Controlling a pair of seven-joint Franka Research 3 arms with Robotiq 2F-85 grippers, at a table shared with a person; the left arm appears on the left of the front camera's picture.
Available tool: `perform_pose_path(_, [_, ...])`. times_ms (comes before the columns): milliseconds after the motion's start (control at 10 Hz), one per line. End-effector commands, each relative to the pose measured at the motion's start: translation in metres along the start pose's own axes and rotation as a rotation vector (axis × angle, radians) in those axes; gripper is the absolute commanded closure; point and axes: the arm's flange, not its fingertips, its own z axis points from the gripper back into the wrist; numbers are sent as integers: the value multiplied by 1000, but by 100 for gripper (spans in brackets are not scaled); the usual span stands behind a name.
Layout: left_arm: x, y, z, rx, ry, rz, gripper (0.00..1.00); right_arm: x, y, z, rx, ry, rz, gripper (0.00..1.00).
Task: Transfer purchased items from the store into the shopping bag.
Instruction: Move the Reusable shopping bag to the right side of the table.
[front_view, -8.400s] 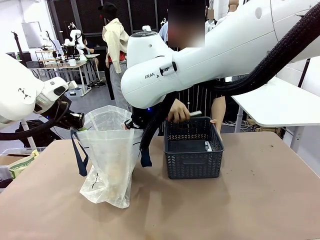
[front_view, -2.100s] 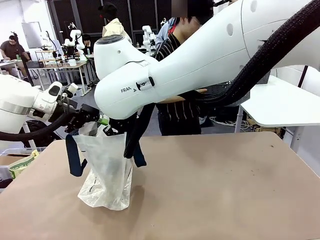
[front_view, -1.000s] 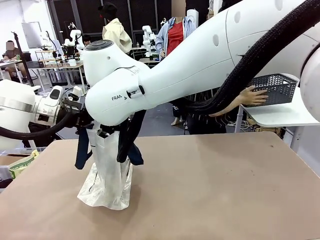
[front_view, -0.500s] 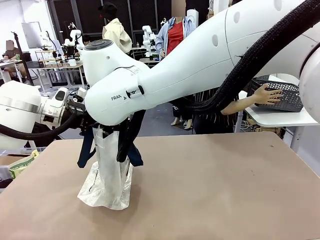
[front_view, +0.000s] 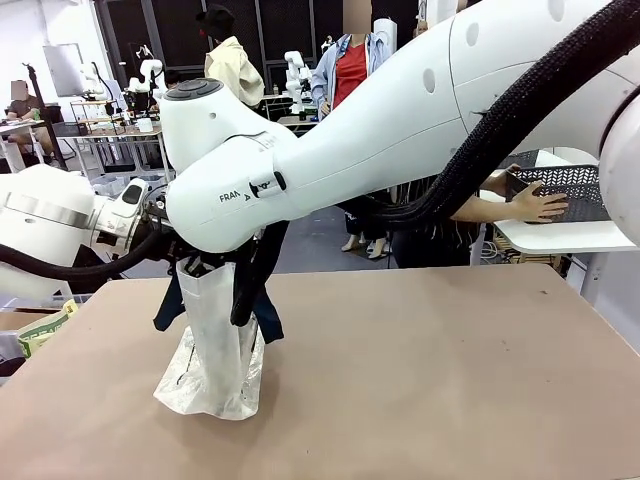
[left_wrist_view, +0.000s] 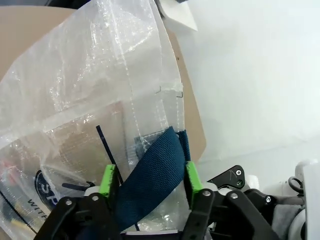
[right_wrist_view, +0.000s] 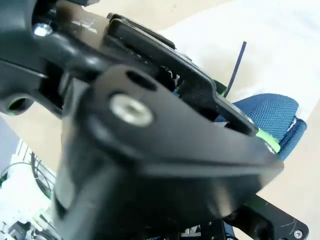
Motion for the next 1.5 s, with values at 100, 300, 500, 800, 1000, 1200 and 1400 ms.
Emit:
perform_pose_path(100, [4, 5, 1, 27, 26, 21, 100, -7, 3, -1, -27, -41, -6, 100])
perform_pose_path(300, [4, 5, 1, 30, 28, 26, 100, -7, 3, -1, -27, -41, -8, 100])
perform_pose_path(500, [5, 6, 2, 30, 26, 30, 100, -7, 3, -1, -28, -40, -9, 100])
perform_pose_path(800, [5, 6, 3, 31, 27, 31, 100, -9, 1, 0, -26, -39, -17, 100])
perform_pose_path(1000, [4, 6, 4, 31, 27, 33, 100, -11, -2, 2, -33, -35, -48, 100])
perform_pose_path(1200, [4, 7, 5, 33, 26, 32, 100, -14, -6, 6, -25, -40, -66, 100])
perform_pose_path(1400, [4, 8, 5, 34, 30, 37, 100, -18, -11, 12, -9, -32, -75, 92])
